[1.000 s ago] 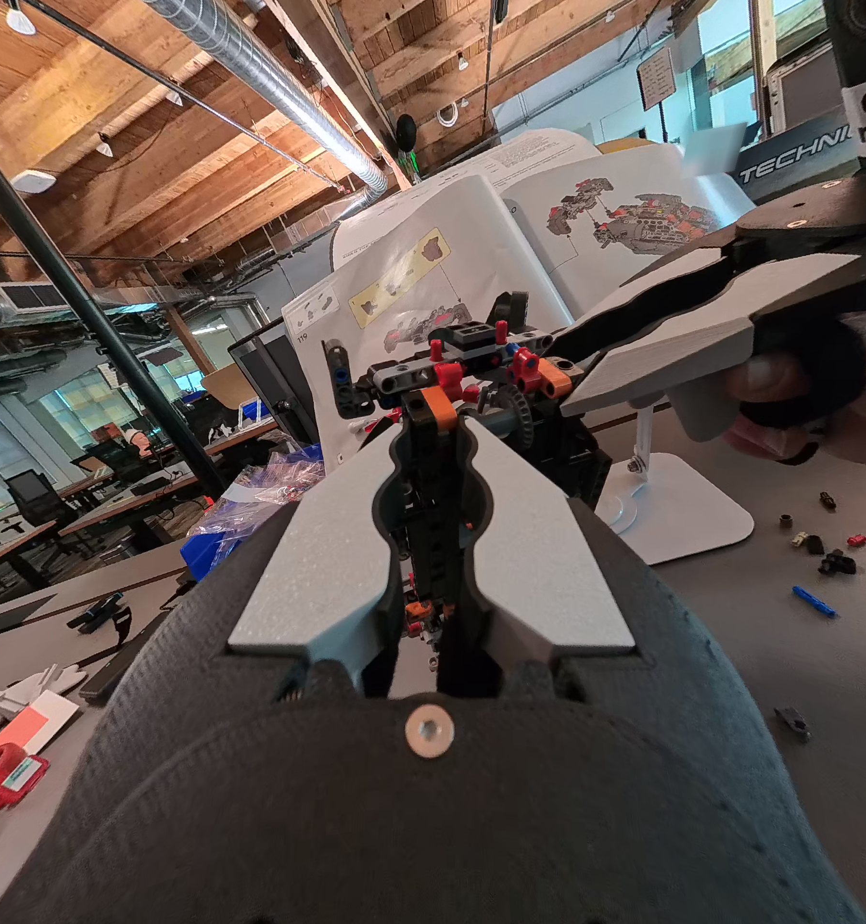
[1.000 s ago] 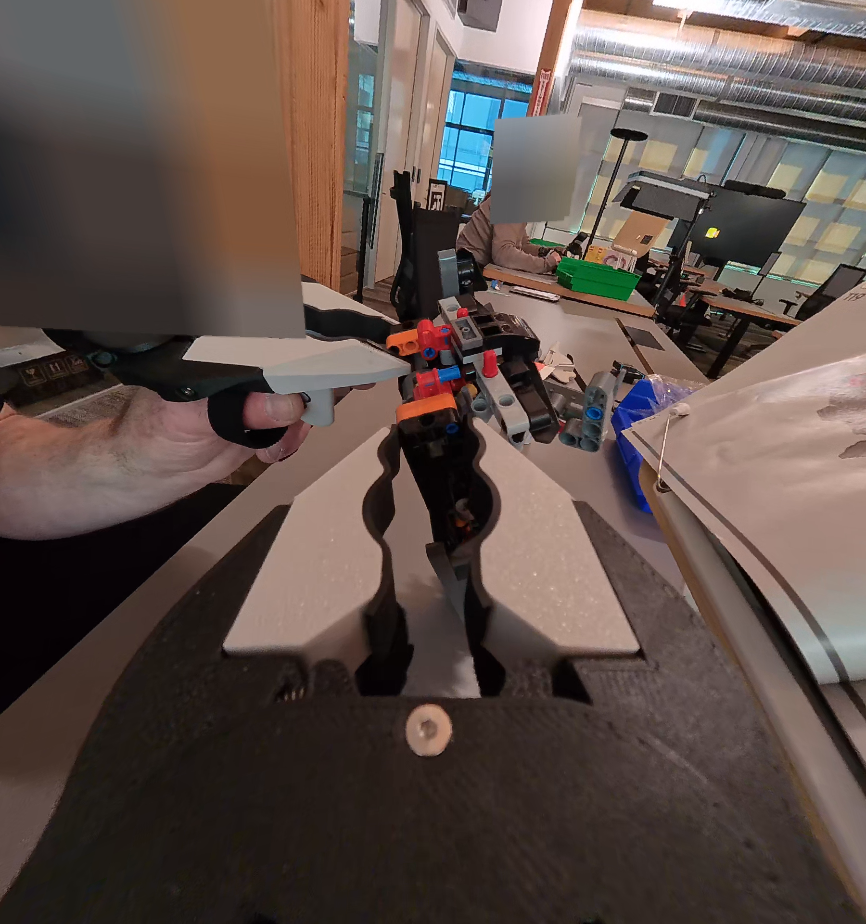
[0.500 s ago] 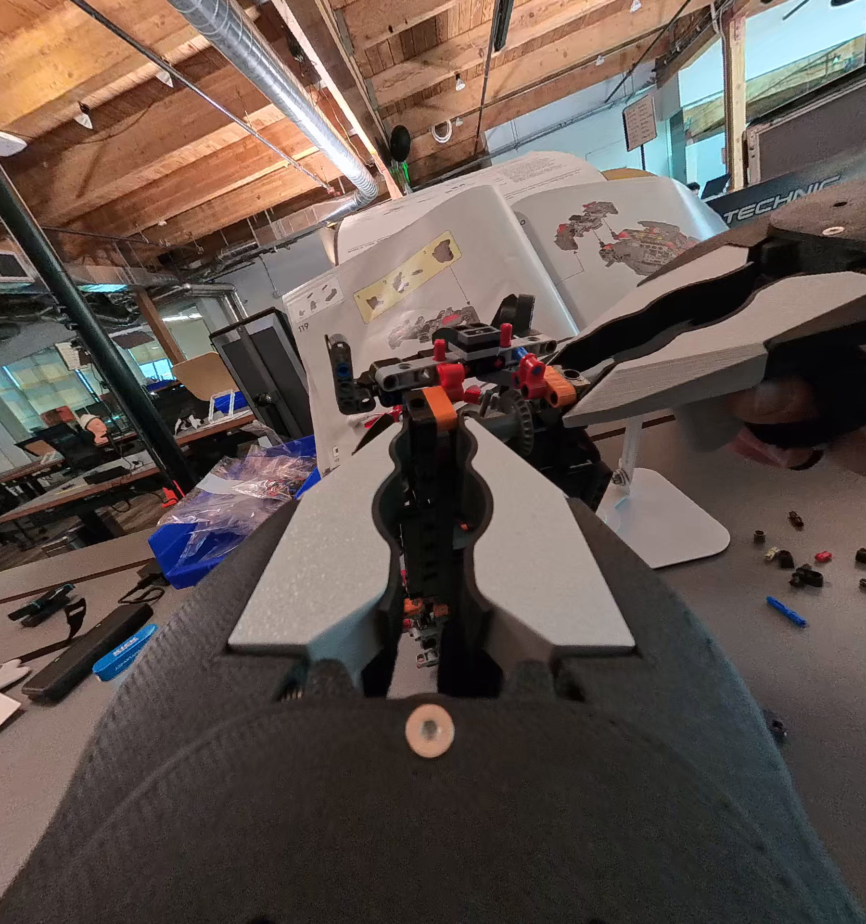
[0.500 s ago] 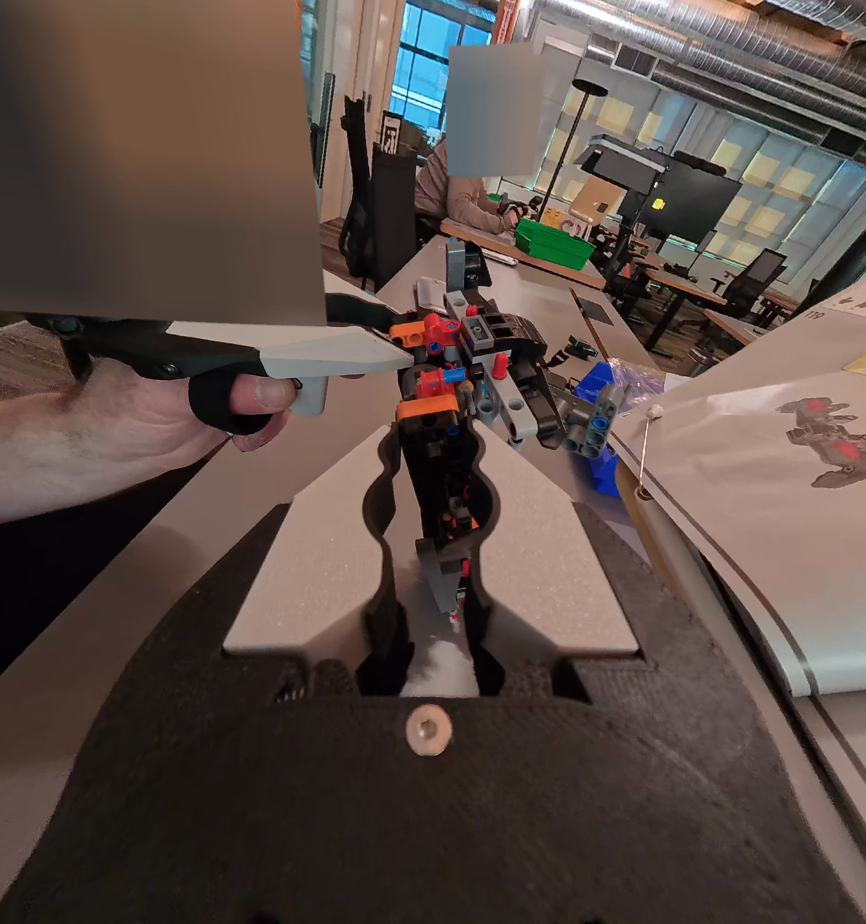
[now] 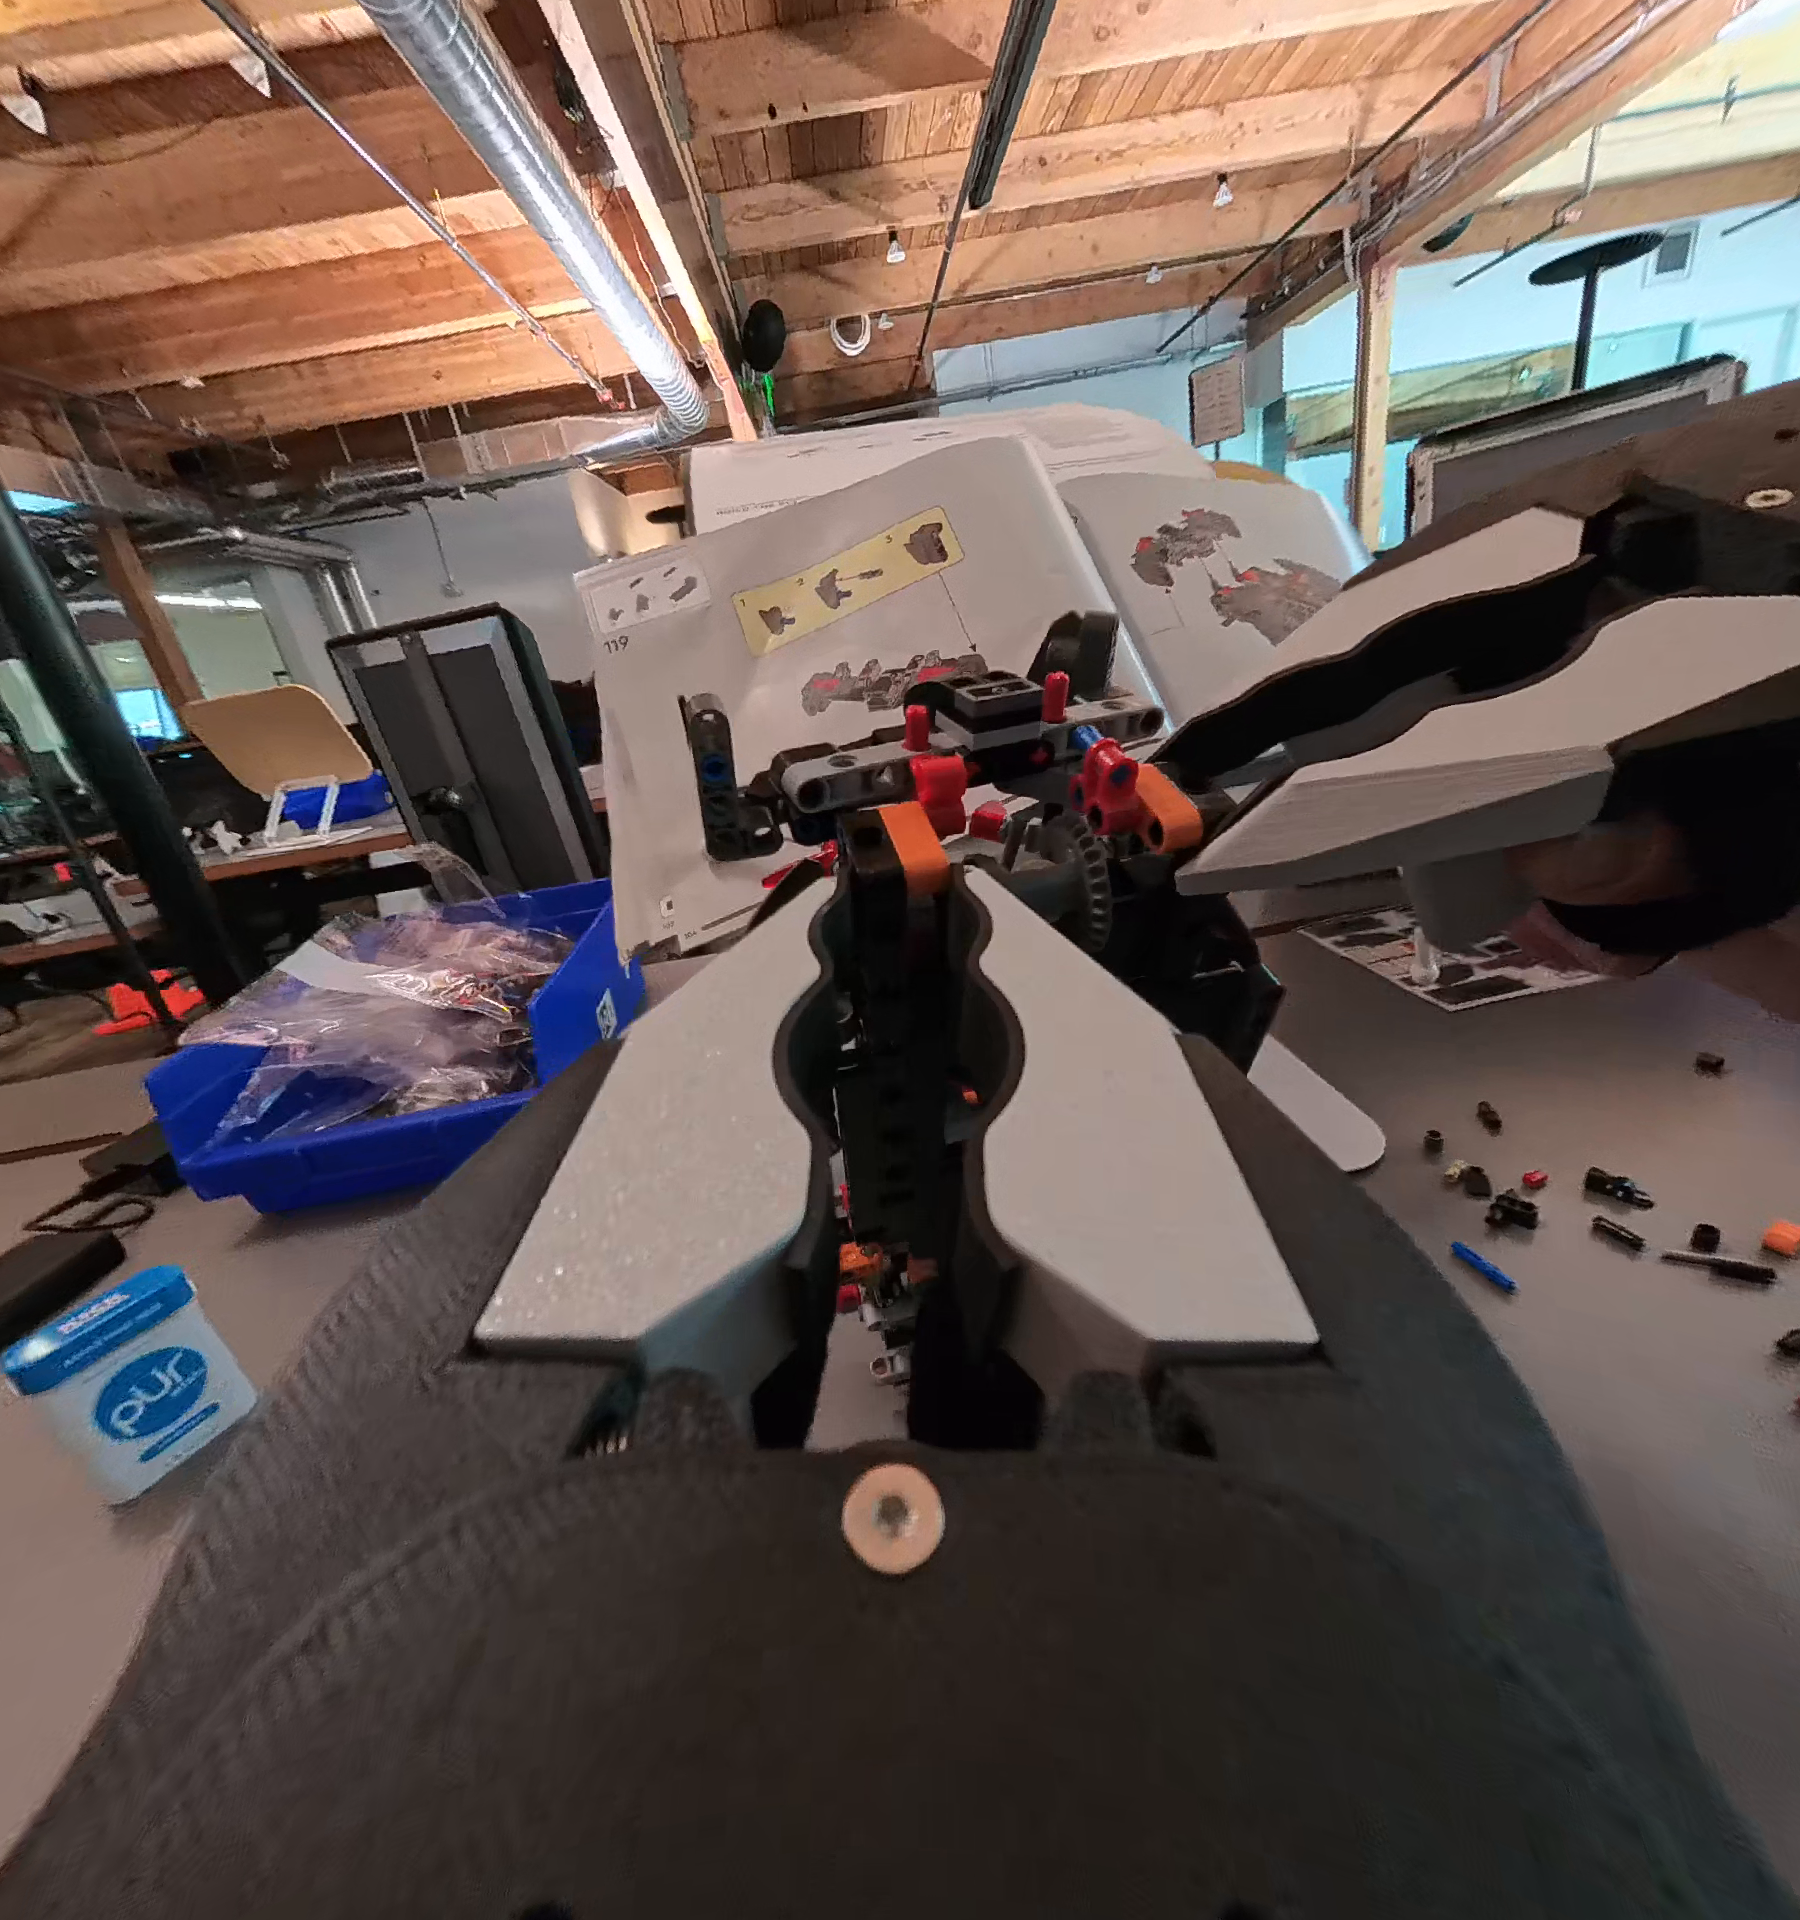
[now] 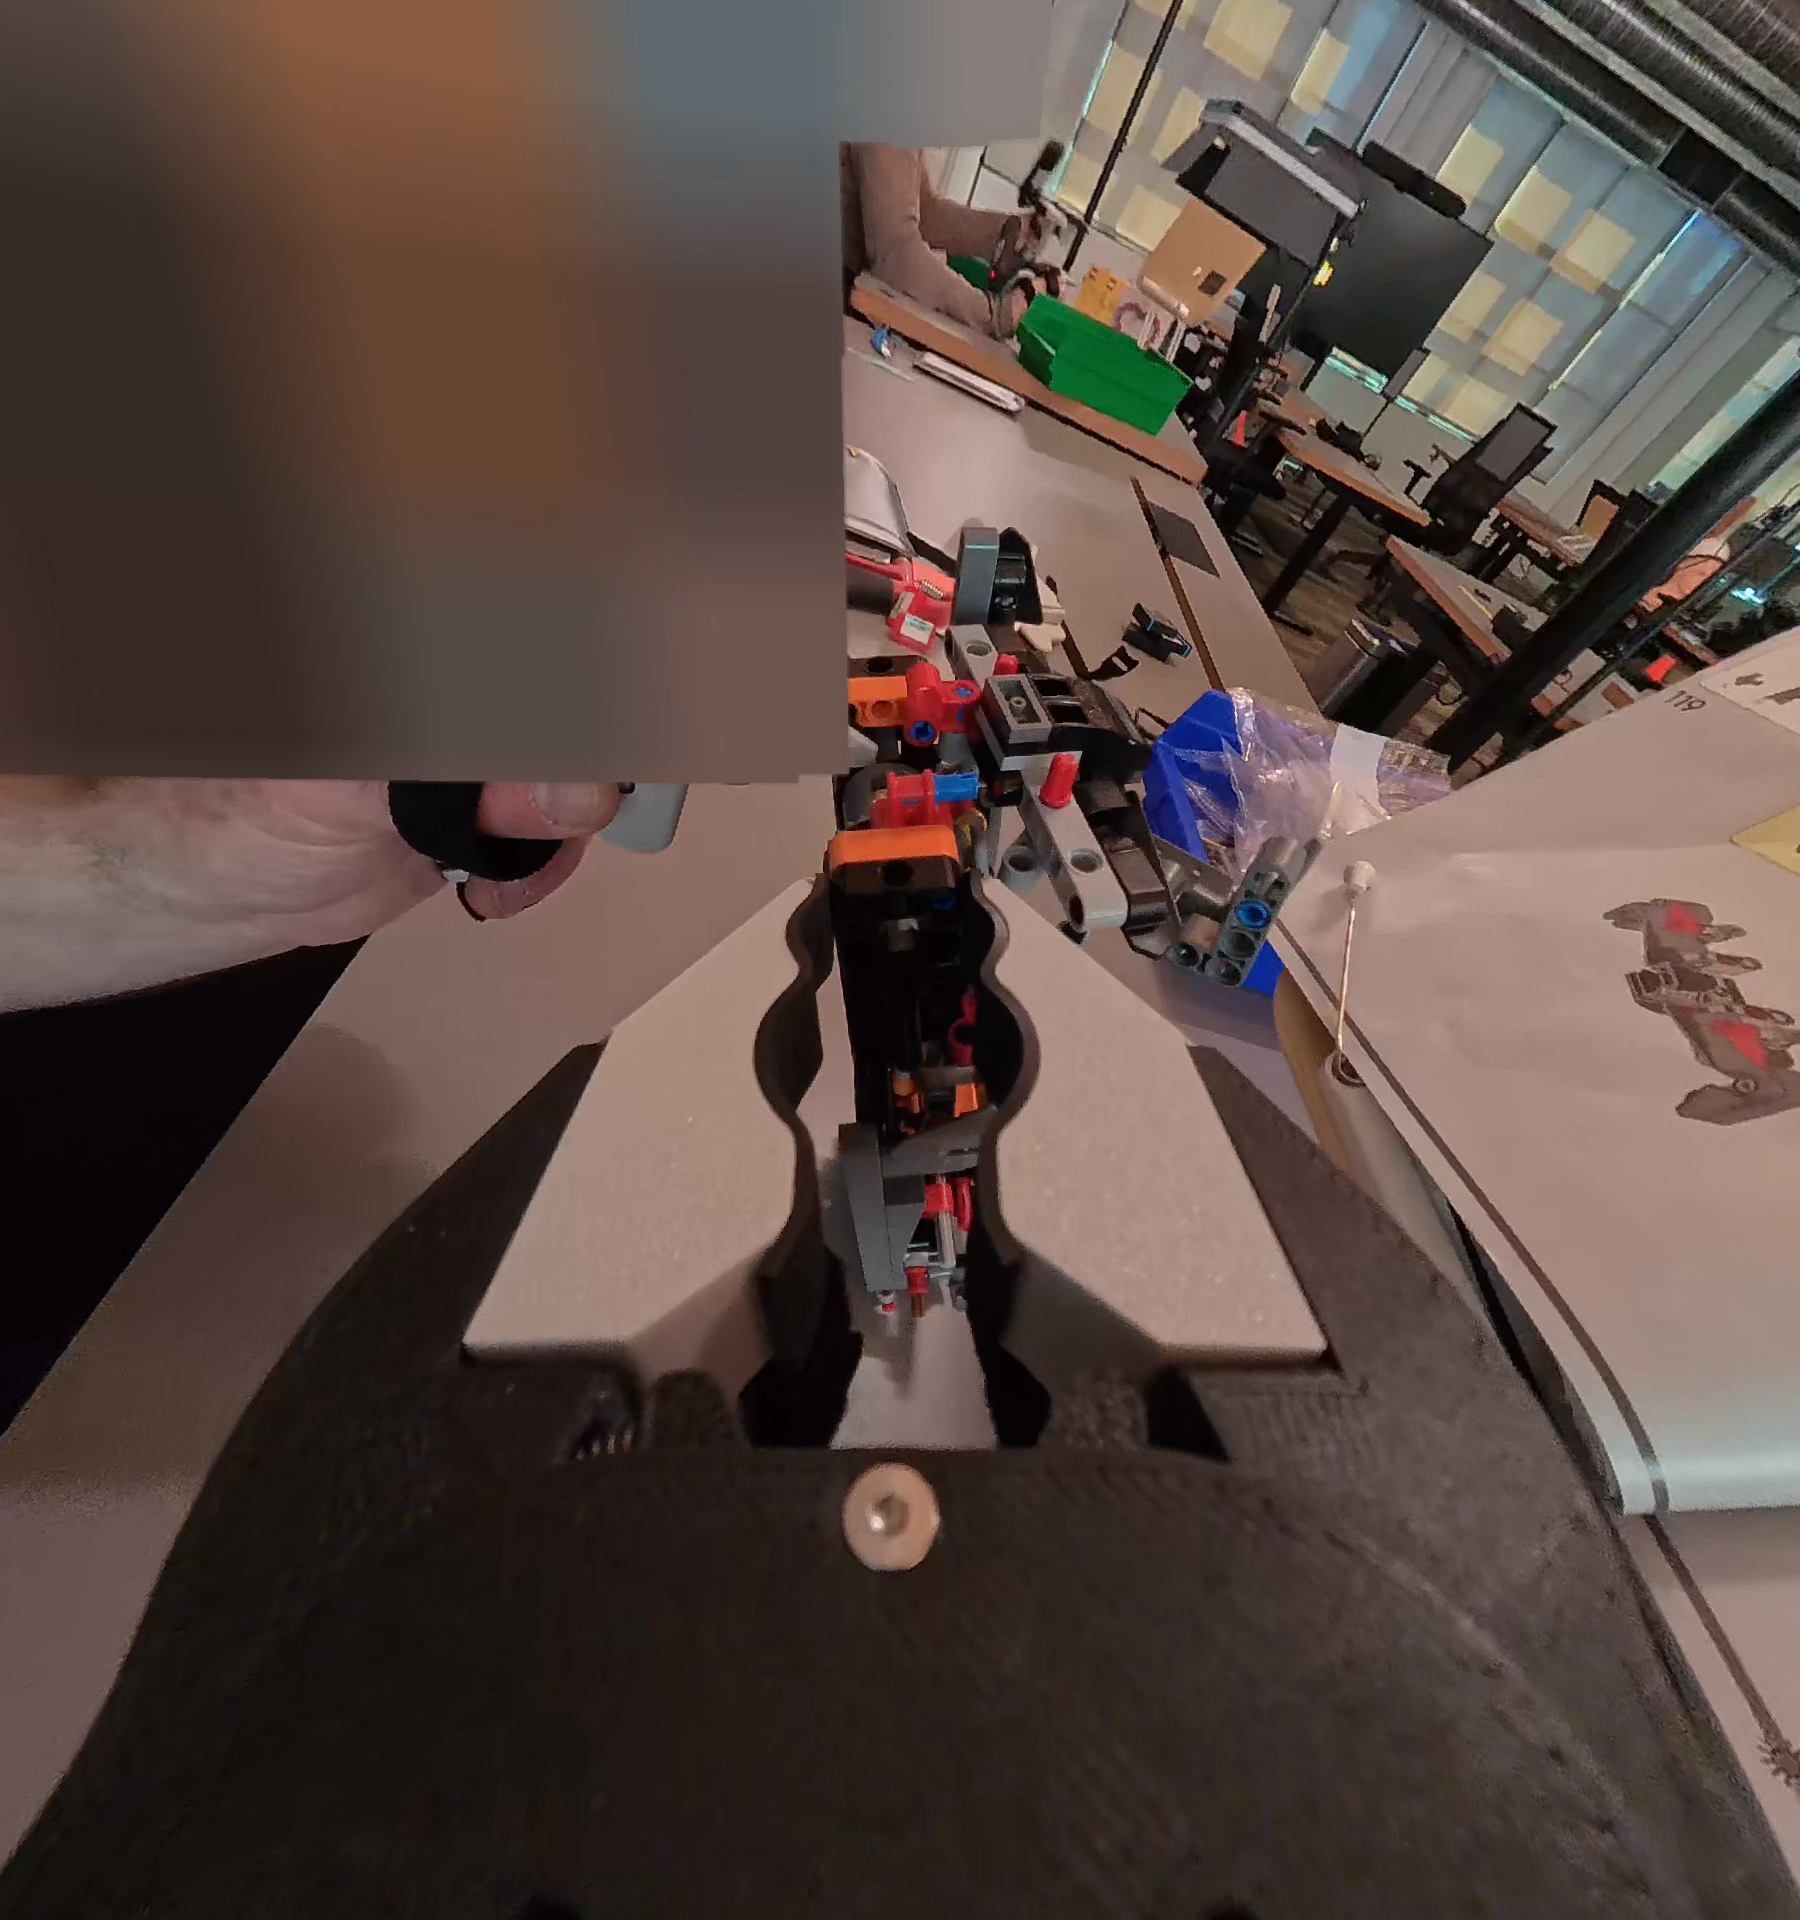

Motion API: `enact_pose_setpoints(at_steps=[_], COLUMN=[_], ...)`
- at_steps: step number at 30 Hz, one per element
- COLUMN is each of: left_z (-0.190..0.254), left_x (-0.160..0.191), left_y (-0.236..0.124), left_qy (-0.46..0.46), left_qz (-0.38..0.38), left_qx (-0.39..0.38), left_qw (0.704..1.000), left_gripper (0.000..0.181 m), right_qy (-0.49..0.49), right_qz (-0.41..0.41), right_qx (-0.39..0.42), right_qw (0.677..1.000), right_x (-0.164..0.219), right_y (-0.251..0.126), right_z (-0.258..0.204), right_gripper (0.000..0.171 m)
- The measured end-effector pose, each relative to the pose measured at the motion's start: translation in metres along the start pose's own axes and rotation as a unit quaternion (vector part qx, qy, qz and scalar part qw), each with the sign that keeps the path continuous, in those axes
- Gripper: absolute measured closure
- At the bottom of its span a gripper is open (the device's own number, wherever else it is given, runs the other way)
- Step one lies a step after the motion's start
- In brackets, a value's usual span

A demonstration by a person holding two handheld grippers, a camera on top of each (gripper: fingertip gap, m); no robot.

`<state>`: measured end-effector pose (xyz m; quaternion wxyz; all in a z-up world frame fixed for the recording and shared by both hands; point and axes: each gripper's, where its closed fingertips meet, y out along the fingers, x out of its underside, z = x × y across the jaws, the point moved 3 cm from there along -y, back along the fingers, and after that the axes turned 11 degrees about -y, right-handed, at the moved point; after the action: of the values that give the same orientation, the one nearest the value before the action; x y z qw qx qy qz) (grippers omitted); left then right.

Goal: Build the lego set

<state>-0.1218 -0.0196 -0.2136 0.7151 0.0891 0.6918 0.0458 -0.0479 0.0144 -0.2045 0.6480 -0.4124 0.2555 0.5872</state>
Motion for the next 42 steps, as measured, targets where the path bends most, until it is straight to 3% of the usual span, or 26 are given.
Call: enact_pose_setpoints(at_steps=[19, 27, 34, 42], left_z=[-0.045, -0.044, -0.044, -0.045], left_x=[0.002, 0.001, 0.001, -0.005], left_y=[-0.02, -0.017, -0.02, -0.029], left_qy=[-0.141, -0.136, -0.089, -0.071], left_qz=[0.038, 0.047, 0.058, 0.07], left_qx=[0.043, 0.047, 0.003, 0.008], left_qw=[0.988, 0.988, 0.994, 0.995], left_gripper=[0.166, 0.166, 0.162, 0.148], right_qy=[-0.036, -0.031, -0.032, -0.034], right_qz=[-0.089, -0.082, -0.077, -0.073], right_qx=[-0.001, 0.001, 0.002, -0.001], right_qw=[0.995, 0.996, 0.997, 0.997], right_x=[-0.028, -0.027, -0.028, -0.029], right_y=[0.044, 0.042, 0.044, 0.046], right_z=[-0.013, -0.011, -0.013, -0.017], right_gripper=[0.149, 0.149, 0.149, 0.149])
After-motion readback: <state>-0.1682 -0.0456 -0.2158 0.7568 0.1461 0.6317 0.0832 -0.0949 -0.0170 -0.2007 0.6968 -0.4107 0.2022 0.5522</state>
